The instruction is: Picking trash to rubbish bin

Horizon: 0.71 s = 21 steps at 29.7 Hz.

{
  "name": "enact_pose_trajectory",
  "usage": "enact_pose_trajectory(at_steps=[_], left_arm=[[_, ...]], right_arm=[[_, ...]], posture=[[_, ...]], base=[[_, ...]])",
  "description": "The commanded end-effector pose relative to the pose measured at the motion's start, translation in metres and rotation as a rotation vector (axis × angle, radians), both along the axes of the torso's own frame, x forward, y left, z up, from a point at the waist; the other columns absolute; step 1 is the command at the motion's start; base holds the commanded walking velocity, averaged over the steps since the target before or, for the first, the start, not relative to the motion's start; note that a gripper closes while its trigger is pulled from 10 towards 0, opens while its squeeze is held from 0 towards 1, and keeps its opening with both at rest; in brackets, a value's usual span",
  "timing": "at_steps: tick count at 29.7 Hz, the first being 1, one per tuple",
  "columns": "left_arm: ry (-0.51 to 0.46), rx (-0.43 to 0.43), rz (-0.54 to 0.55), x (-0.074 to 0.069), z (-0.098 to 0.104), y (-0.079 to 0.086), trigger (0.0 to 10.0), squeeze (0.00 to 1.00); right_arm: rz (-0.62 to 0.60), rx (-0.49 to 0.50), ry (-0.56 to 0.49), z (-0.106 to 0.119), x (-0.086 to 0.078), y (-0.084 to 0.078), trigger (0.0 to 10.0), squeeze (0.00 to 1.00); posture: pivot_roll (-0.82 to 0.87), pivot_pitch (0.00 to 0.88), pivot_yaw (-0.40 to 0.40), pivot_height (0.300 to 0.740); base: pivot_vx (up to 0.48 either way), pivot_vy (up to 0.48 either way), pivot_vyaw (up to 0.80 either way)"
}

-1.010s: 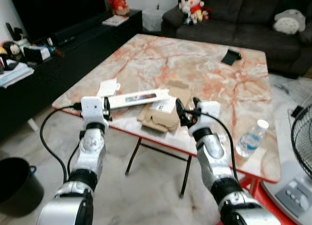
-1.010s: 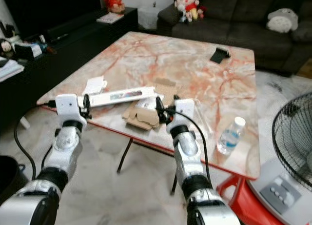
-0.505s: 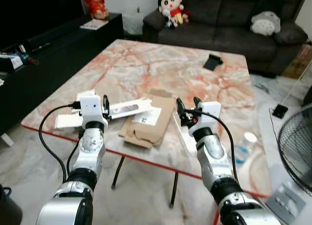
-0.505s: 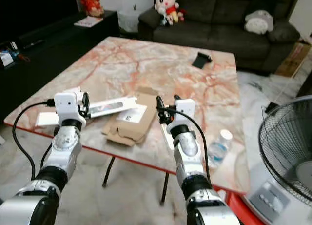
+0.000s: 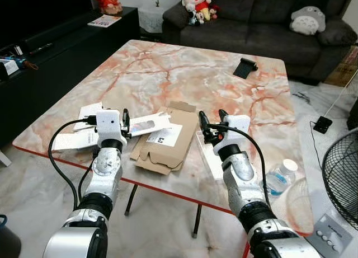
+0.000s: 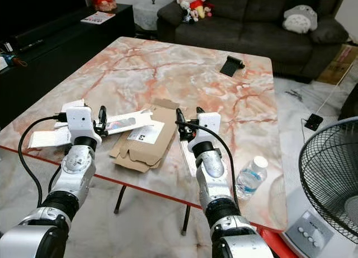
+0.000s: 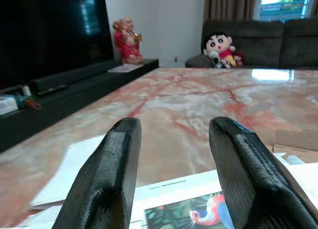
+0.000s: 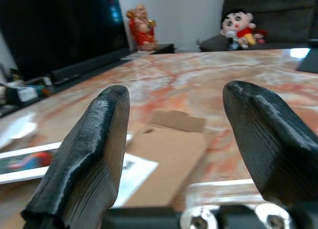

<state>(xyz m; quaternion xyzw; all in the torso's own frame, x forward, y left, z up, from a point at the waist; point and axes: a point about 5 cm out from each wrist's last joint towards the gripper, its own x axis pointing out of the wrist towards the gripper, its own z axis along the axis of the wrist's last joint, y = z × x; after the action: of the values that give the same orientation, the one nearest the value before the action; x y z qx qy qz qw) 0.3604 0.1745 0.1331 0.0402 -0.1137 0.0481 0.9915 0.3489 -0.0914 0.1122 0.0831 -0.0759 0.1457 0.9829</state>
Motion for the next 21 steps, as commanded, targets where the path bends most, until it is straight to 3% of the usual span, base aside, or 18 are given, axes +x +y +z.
enact_pose_trajectory(at_steps=[1, 8, 9, 10, 21], left_arm=[[-0.011, 0.000, -0.009, 0.0009, 0.0033, 0.0007, 10.0, 0.00], [0.001, 0.004, -0.035, 0.0007, 0.0014, -0.0045, 10.0, 0.00], [0.000, 0.007, -0.044, 0.0007, 0.0015, -0.0060, 10.0, 0.00], [-0.001, 0.009, -0.048, 0.0006, 0.0016, -0.0068, 10.0, 0.00], [0.005, 0.009, -0.063, 0.0013, 0.0014, -0.0086, 10.0, 0.00]], right_arm=[[-0.001, -0.011, -0.003, 0.0018, 0.0012, -0.0003, 10.0, 0.00], [-0.003, -0.007, 0.014, -0.0019, 0.0001, -0.0011, 10.0, 0.00], [-0.003, -0.002, 0.015, -0.0022, -0.0001, -0.0010, 10.0, 0.80], [0.000, 0.004, 0.015, -0.0021, -0.0002, -0.0005, 10.0, 1.00], [-0.001, 0.003, 0.023, -0.0023, 0.0009, -0.0004, 10.0, 1.00]], posture=[[-0.01, 0.000, -0.011, 0.740], [0.00, 0.000, -0.011, 0.740], [0.00, 0.000, -0.011, 0.740], [0.00, 0.000, -0.009, 0.740], [0.00, 0.000, -0.014, 0.740]], base=[[0.000, 0.000, 0.00], [0.000, 0.000, 0.00], [0.000, 0.000, 0.00], [0.000, 0.000, 0.00], [0.000, 0.000, 0.00]])
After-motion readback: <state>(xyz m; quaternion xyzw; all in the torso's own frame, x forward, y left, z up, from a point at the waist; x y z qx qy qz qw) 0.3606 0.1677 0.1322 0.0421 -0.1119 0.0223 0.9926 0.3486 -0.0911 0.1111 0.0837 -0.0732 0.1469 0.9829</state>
